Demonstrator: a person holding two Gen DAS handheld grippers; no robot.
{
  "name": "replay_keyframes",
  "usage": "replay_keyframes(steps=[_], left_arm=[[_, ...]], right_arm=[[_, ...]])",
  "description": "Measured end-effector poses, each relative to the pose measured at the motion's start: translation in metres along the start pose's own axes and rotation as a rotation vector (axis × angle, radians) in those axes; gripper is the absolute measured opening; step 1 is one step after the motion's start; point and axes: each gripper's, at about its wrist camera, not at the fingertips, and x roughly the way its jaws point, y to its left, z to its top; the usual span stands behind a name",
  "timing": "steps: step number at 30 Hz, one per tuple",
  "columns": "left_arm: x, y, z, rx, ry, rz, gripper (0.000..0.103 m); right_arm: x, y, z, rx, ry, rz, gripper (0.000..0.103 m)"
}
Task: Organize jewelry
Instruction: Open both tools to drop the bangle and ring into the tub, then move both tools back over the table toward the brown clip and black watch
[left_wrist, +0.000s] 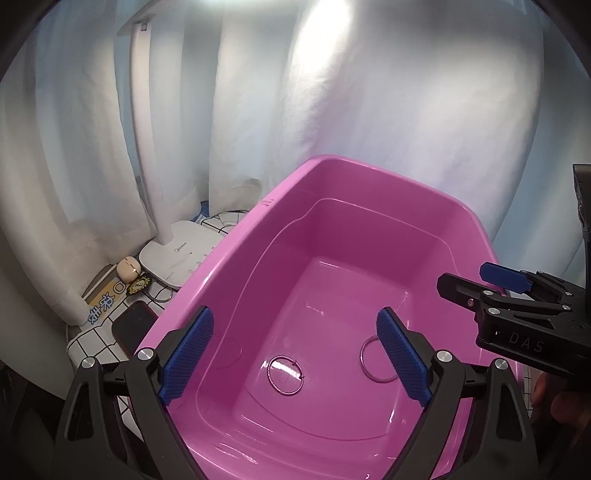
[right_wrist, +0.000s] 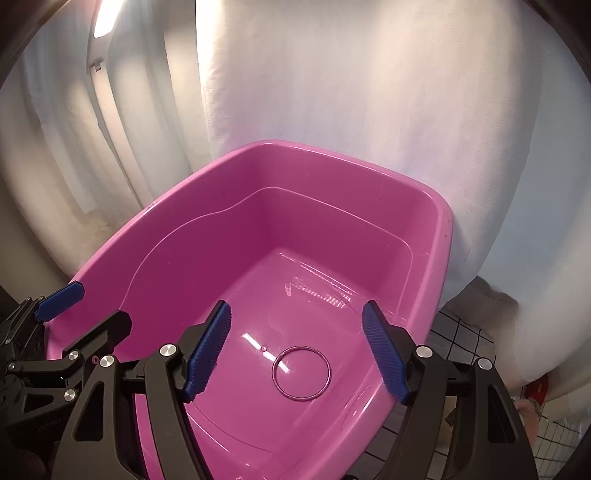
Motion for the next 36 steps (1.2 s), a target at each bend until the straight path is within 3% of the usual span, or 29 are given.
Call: replay_keyframes(steps=[17,36], left_arm=[[-0.026,-0.013,-0.007,-0.015,-0.025,0.005,0.089],[-0.07,-0.11,-0.034,0.094,-0.039,-0.122,0.089]], right_arm=[[-0.043,-0.008,-0.017,0.017,-0.057,-0.015,0.07],[-0.122,-0.075,-0.088,0.145,-0.1,-0.087,0.07]])
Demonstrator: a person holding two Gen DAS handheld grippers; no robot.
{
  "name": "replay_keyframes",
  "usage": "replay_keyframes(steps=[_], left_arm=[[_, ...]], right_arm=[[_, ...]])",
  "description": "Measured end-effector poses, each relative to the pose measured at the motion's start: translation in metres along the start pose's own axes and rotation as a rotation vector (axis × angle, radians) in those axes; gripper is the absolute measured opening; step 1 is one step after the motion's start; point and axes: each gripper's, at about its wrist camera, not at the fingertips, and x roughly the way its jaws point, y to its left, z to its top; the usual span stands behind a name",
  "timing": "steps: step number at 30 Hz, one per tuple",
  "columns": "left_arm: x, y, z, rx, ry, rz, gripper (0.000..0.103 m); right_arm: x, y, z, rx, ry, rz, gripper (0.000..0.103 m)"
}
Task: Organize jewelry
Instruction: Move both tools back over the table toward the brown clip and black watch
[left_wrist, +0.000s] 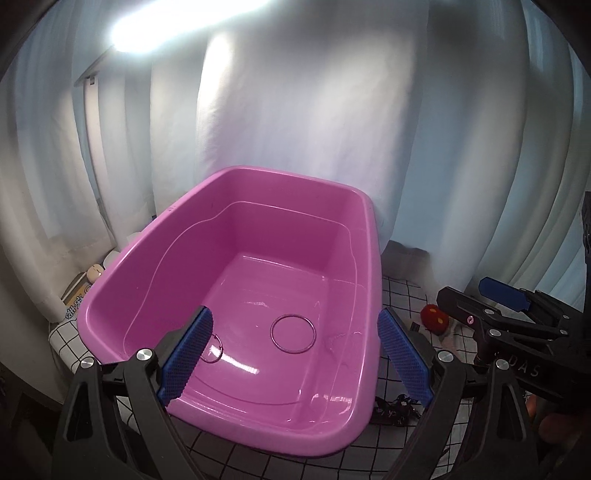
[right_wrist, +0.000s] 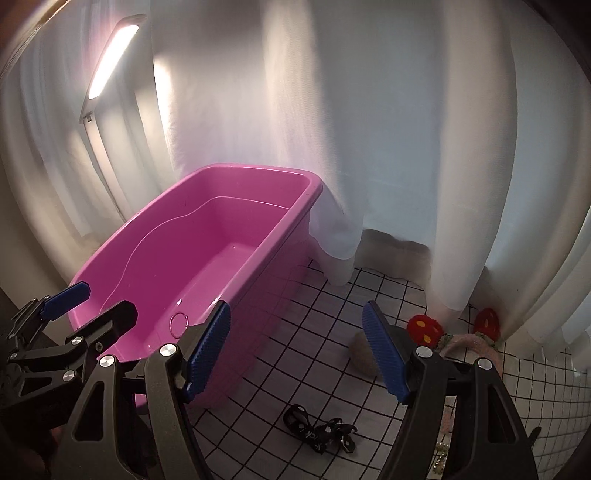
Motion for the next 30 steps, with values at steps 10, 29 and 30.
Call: replay_keyframes(steps=[10,29,30], left_arm=[[-0.005,-0.059,-0.018,0.064,0.019,-0.069,0.089],[0.009,-0.131,-0.069,0.128,0.122,-0.141,0.089],[0.011,-0.132,-0.073,0.128,0.131,-0.141,0.089]], right_arm=[[-0.037,-0.06,-0.044,0.086,0.013,-0.077,0.07],[-0.076,-0.141,-0.126,0.224,0.077,-0.17,0.07],[-0.077,-0.145,-0.131,0.231,0.084,-0.175,0.07]])
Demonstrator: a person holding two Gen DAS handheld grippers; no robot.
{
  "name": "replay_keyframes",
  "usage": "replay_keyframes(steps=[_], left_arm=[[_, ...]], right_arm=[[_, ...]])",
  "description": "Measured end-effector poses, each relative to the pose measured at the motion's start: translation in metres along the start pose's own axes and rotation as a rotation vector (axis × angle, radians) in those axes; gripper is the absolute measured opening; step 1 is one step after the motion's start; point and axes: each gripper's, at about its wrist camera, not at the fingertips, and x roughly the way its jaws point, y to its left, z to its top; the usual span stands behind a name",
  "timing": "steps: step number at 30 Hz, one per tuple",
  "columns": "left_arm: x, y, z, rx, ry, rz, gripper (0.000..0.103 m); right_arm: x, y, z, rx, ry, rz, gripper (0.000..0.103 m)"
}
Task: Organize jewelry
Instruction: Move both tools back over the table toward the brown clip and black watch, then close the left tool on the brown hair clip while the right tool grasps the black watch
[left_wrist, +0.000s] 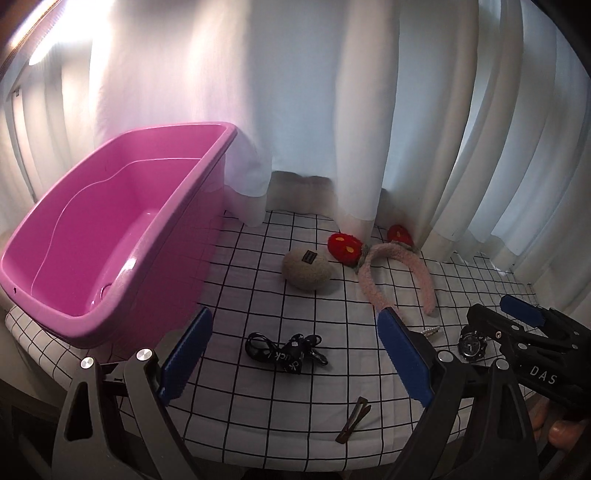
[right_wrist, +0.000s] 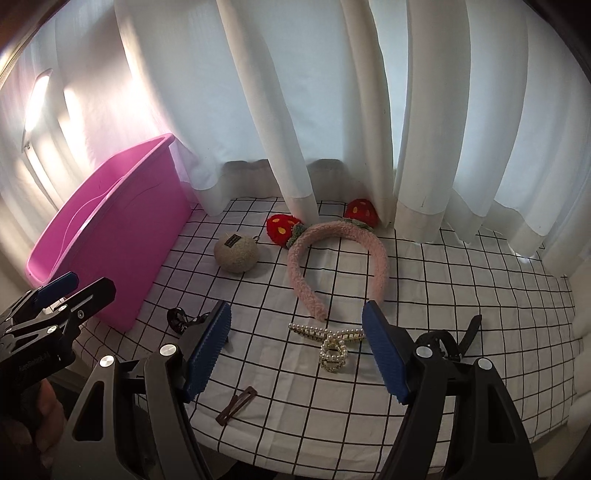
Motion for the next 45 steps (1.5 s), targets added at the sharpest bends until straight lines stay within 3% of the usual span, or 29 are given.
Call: replay_keyframes(steps=[23,34,45], left_arm=[[0.061,-0.043,-0.094,0.013,0.227,0.03,0.089],[0.088,-0.069,-0.123,0.04,0.265,0.016,0.089],[0.1,-0.076,-0.13,0.041,0.257,0.02,0.089]], right_arm=[[0.041,-0.123,-0.08,0.156,0.168,-0.112,0.07],[0.058,-0.157,-0.096,0.189,0.191,-0.117,0.07],[0.091,-0.168,-0.098,0.196,0.23,-0.086,0.07]])
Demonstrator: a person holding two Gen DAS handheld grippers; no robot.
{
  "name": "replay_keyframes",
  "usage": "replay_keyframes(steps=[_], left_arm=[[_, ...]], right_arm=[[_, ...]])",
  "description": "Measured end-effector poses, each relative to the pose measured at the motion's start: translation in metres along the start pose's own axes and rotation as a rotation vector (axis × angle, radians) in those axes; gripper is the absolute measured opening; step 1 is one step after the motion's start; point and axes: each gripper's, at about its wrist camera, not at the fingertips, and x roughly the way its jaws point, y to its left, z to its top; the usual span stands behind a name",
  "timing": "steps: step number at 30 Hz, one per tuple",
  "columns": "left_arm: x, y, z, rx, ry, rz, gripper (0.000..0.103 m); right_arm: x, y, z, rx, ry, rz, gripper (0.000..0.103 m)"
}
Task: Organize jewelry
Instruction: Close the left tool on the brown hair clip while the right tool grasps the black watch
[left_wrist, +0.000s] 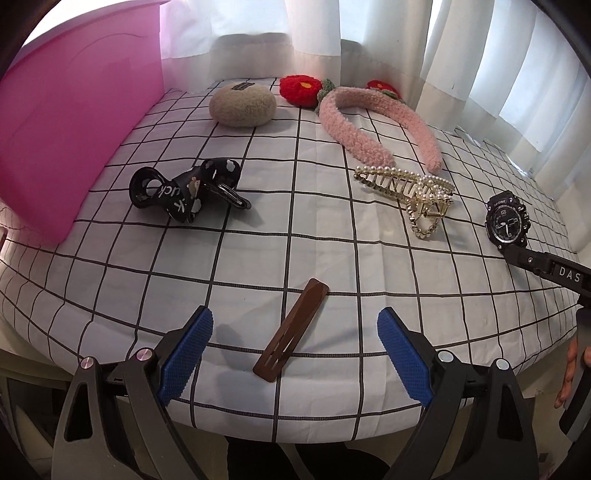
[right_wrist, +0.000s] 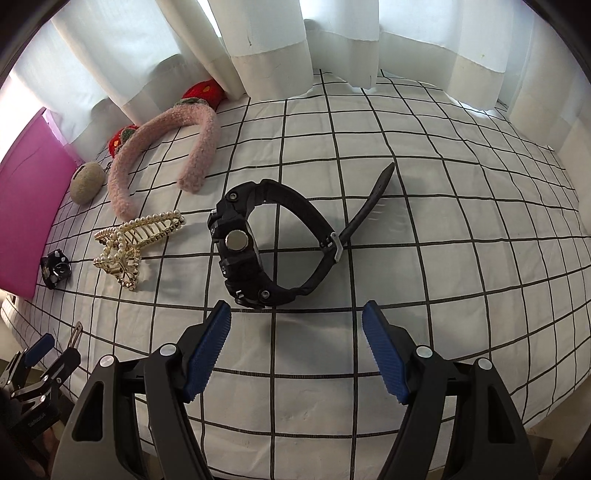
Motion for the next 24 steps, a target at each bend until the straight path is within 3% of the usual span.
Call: replay_keyframes(steps=[15,24], left_arm=[[0.015,-0.01,0.0,0.043,-0.025,0.049,0.089],[0.022,-0.016,0.004,0.052,-0.051,0.068,0.097]], right_arm=[[0.019,0.011,0.026,-0.062,-0.036,-0.025,0.078],[0.032,0.022,0.035,-0.124,-0.063,-0.088,0.083]])
